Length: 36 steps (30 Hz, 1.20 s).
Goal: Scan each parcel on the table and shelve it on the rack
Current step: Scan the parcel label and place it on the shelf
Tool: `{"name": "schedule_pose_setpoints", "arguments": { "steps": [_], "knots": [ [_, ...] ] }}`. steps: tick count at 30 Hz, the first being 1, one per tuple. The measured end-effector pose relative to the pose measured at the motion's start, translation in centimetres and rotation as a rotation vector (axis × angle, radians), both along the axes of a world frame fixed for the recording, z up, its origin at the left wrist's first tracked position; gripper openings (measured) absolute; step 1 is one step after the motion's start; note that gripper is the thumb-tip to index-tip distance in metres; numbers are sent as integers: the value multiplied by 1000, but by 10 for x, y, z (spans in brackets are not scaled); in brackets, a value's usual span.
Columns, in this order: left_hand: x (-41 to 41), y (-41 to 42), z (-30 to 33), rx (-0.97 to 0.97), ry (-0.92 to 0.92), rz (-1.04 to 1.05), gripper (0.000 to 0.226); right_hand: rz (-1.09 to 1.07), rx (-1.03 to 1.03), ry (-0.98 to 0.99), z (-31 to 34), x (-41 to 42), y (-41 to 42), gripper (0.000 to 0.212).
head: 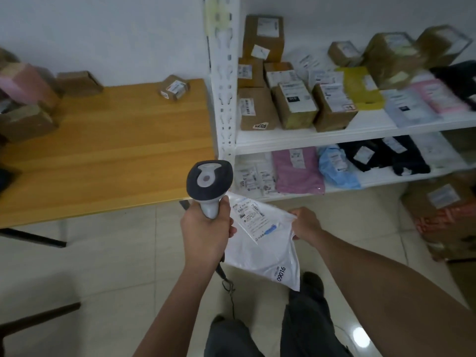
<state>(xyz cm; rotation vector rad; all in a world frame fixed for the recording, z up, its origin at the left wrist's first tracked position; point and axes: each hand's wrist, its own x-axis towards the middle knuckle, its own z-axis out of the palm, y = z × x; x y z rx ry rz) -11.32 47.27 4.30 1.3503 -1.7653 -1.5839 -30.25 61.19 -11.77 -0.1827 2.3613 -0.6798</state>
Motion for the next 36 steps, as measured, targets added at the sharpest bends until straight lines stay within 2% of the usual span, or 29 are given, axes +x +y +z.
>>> {"name": "schedule_pose_setpoints", "arguments": {
  "steps": [6,11,18,22,30,36],
  "knots": [
    [-84,75,-25,31,0,-7,27,-163,-28,-46,-23,-79,81,40],
    [-182,160,-56,44,-31,21,30,-312,-122,-121,-47,-168,153,28],
    [-308,242,-118,38,-86,-55,33,-641,-263,-208,-88,-271,240,30],
    [-352,254,-163,34,-102,-55,33,-759,-323,-238,-129,-310,255,18],
    [-415,229,-253,4,-99,-21,27,-838,-443,-251,-213,-363,244,27],
    [-455,199,-289,-60,-35,-27,22,-863,-521,-246,-251,-398,218,32]
  ]
}}
